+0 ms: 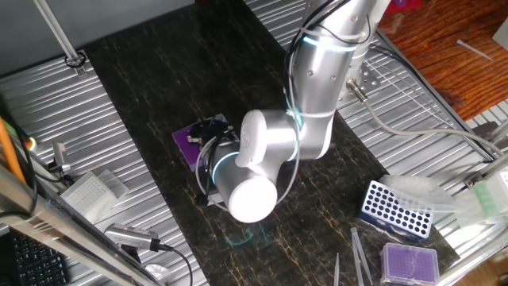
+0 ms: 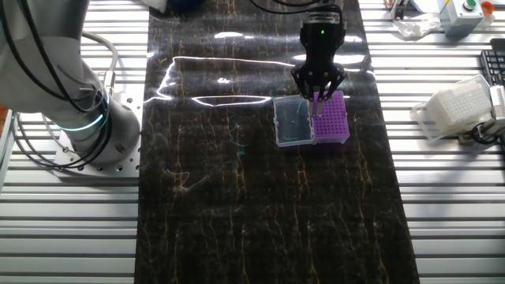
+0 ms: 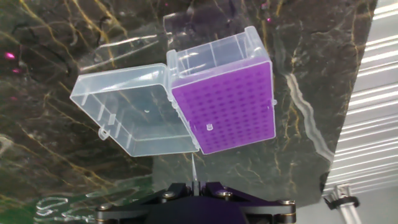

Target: Insert a small pipette tip into the holder for small pipette tips

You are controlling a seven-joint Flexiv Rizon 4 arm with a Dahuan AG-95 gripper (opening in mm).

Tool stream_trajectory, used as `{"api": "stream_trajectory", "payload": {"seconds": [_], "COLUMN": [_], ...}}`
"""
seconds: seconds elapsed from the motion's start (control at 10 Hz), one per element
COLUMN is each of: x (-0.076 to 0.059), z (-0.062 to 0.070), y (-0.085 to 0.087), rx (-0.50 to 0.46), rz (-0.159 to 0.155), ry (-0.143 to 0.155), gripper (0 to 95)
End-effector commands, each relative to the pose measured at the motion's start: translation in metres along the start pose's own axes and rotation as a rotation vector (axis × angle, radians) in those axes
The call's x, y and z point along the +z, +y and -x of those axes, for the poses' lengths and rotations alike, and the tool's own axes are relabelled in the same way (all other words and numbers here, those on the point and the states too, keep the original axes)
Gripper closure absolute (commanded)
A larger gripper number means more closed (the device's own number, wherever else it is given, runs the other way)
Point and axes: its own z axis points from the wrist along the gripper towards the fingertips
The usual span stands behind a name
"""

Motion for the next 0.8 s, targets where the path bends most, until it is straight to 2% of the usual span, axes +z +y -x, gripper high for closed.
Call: {"api": "stream_trajectory", "payload": {"seconds": [0.1, 0.4, 0.8], "x": [0.0008, 0.0036, 0.0056], "z": [0.0017, 0.0044, 0.0064], "y": [-0.0038, -0.0079, -0.0105], "rx": [0.0, 0.002, -0.015], "rz": [-0.005, -0.012, -0.024], "ry": [0.003, 0.008, 0.031], "gripper": [95.0, 95.0, 95.0]}}
